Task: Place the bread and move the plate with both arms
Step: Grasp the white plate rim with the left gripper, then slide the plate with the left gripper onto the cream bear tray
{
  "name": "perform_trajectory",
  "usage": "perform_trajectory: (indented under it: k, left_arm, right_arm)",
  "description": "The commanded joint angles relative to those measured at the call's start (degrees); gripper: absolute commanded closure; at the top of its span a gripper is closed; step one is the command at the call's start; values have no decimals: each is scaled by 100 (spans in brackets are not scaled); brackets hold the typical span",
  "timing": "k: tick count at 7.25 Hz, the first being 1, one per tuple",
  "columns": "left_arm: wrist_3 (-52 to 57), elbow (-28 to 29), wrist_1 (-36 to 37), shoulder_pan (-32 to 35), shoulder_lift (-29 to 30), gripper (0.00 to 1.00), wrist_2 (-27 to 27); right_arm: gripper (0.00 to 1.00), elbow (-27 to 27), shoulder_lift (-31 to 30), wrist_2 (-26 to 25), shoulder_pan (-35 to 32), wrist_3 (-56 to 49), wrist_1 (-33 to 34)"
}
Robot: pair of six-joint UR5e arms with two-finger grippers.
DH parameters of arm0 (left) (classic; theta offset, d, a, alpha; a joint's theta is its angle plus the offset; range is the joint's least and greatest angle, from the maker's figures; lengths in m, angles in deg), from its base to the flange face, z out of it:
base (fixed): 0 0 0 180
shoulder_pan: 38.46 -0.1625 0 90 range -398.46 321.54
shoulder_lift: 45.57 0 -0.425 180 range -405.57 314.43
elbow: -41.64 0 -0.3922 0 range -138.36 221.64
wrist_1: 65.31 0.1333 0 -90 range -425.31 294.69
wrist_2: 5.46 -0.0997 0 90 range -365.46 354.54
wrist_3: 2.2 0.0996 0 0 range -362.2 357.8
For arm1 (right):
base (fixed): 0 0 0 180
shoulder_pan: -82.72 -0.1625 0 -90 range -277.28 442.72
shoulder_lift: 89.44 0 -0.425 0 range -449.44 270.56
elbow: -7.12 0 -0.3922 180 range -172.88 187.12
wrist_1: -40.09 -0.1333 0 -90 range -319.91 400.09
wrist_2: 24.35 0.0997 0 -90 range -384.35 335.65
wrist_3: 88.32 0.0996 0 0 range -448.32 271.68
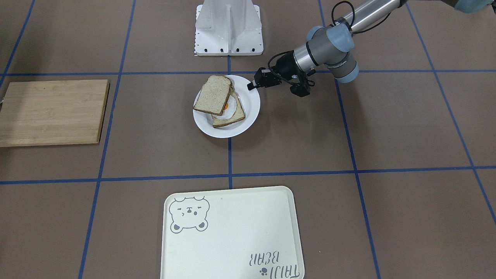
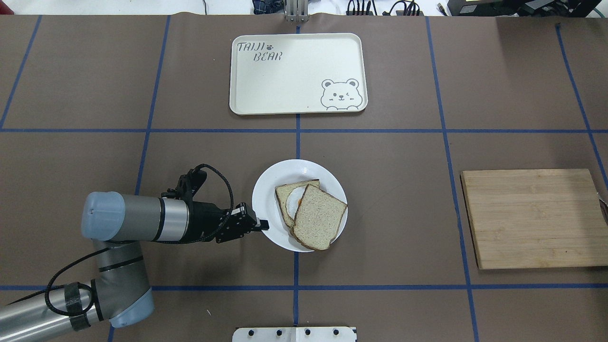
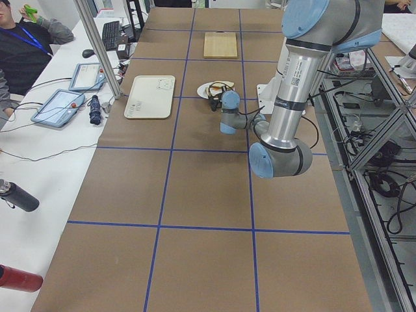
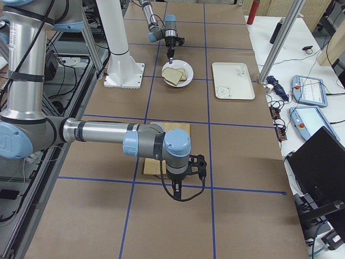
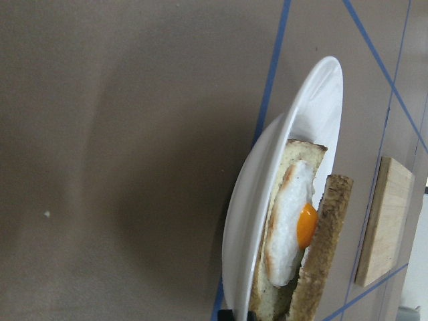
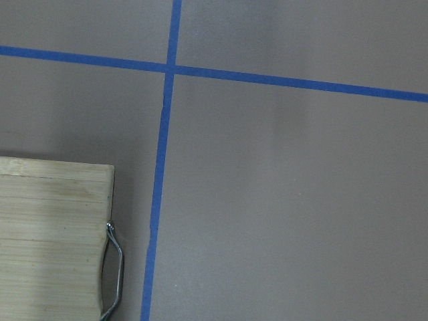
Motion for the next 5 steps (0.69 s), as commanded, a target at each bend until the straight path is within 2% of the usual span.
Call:
perform_trajectory:
  k: [1, 2, 3, 5]
  left_arm:
    - [-846, -83, -8, 19, 82, 100, -573]
    - [-1015, -83, -8, 28, 135, 100, -872]
    - [-1347, -74, 27, 37, 266, 100, -1449]
    - [-1953, 83, 175, 238, 529, 100, -2243]
  right_arm:
    - [0, -4, -15, 0, 0, 0, 0]
    - [0, -4, -15, 0, 0, 0, -9]
    - [0, -13, -15, 0, 9, 0, 0]
    - [0, -13, -15, 0, 9, 0, -9]
